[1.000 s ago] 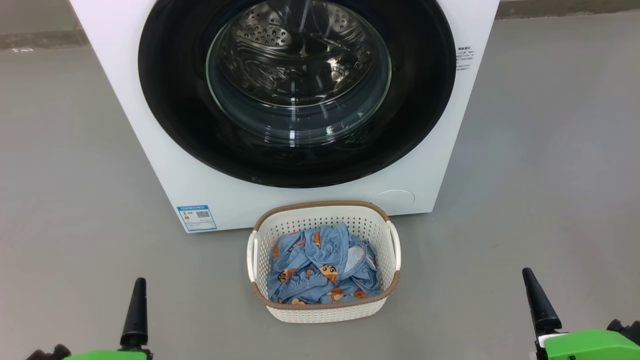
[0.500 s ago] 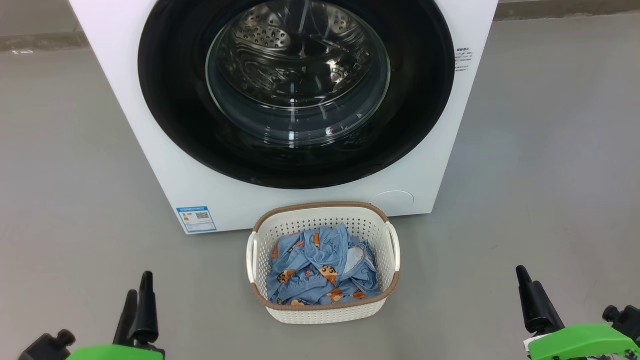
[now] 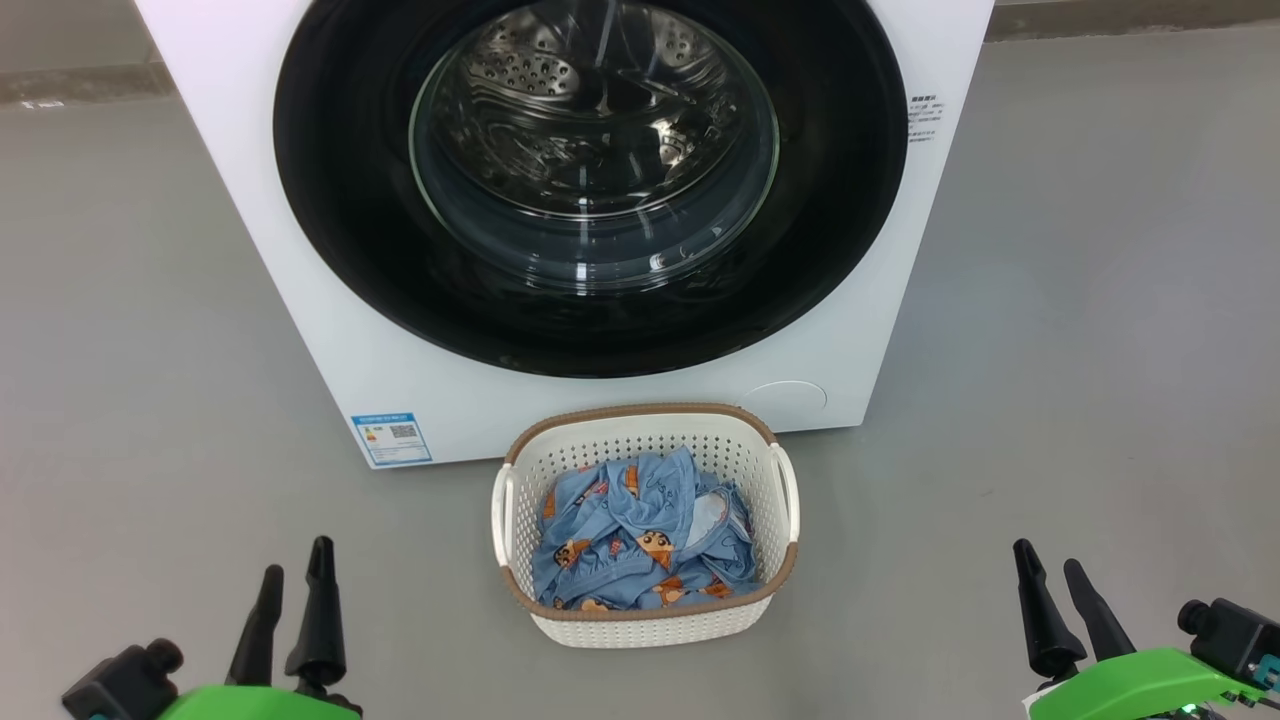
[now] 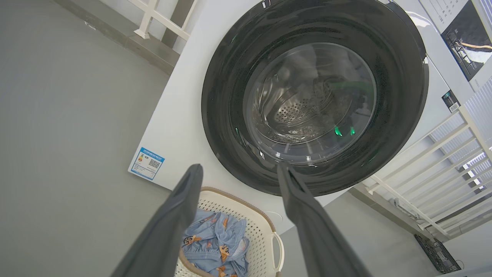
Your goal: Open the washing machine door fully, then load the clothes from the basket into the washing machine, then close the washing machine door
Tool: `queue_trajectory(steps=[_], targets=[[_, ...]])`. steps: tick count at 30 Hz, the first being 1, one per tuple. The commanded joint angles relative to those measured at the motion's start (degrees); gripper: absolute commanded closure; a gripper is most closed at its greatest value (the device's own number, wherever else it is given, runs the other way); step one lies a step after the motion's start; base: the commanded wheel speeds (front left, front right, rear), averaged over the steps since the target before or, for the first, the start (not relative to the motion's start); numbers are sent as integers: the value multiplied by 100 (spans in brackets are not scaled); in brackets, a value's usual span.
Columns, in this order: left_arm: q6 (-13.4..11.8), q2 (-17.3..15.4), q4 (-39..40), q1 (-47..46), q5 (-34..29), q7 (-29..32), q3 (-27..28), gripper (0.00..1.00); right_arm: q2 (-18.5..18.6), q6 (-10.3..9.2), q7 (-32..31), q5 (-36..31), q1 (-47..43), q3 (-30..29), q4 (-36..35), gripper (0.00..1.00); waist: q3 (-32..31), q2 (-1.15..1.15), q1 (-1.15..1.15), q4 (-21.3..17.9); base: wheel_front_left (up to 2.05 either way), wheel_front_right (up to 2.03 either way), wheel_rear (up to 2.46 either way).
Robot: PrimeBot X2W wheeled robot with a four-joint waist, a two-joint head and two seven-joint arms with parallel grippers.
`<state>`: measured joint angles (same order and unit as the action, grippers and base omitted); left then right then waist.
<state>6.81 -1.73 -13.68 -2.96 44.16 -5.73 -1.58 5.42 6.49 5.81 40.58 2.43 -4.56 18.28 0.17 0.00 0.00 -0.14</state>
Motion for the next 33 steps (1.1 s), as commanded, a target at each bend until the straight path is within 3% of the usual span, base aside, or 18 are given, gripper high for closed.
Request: queue_trajectory(steps=[1,33], targets=[[41,-69,180,-257,-173,-78,84,0,35,58,84,-204,232,61,-126,0,1,0,0,0,0,0,0],[59,-120,-100,-402,-2481,-657,-209,0,126,87,654,-2604,410,287,103,0,45,0,0,6,0,0,0]])
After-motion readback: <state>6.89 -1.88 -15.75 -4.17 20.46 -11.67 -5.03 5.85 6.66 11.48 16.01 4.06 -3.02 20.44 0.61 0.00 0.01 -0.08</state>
